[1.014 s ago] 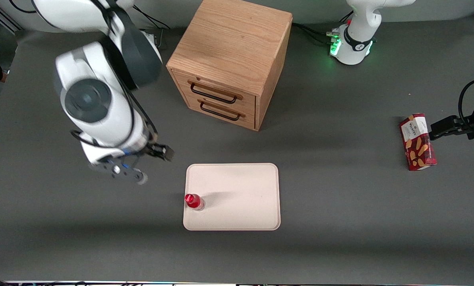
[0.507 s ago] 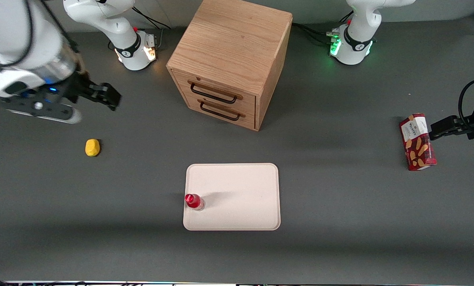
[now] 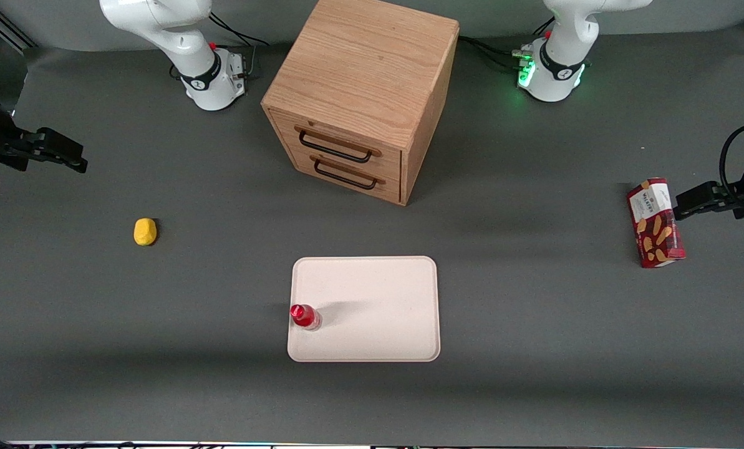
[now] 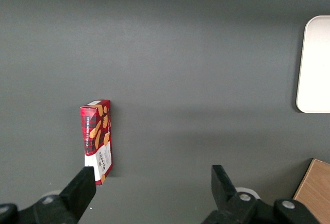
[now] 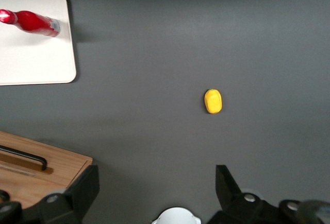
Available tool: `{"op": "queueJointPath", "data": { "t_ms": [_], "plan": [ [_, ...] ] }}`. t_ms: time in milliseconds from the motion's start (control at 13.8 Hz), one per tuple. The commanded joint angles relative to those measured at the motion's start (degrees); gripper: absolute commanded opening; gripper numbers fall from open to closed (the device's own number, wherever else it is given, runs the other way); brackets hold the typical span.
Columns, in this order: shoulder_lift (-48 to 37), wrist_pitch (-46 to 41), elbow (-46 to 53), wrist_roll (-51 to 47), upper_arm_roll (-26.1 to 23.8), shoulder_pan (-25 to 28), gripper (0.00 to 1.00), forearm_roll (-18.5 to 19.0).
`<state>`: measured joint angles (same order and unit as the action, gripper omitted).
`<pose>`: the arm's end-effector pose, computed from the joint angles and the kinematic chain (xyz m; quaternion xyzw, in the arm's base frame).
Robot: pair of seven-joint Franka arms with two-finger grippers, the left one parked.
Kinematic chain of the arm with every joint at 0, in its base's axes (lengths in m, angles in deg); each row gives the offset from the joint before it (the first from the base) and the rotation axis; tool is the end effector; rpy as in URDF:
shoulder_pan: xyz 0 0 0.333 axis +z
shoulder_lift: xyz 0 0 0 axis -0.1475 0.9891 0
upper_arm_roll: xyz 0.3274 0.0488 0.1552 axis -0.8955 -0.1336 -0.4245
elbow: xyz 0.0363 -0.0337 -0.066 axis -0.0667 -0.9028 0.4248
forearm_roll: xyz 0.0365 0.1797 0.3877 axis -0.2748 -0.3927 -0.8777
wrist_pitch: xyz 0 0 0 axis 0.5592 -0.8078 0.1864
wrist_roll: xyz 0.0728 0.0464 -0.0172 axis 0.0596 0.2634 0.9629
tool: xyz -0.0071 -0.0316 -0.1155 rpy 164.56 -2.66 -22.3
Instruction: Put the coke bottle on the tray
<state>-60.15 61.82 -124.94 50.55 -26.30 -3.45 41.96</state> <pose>0.5943 0.0300 0.7054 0.9986 -0.0245 -0.0397 0.0252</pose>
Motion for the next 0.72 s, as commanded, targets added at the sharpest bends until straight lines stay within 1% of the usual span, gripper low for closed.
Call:
{"op": "queueJointPath", "data": {
  "t_ms": [0,145,290,435,652],
  "plan": [
    [-6.4,7.6,-12.6,1.9,0.4,-0.9,1.0,-1.0],
    [-6.8,11.9,-15.6,2.6,0.3,-1.3,1.0,-2.3],
    [-6.1,15.3,-16.6,4.8,0.2,-2.6,1.0,-2.5],
    [-4.1,17.2,-15.2,8.2,0.5,-3.3,1.0,-2.6],
    [-1.3,16.4,-10.0,8.0,1.5,-2.8,1.0,-2.3]
  ]
}}
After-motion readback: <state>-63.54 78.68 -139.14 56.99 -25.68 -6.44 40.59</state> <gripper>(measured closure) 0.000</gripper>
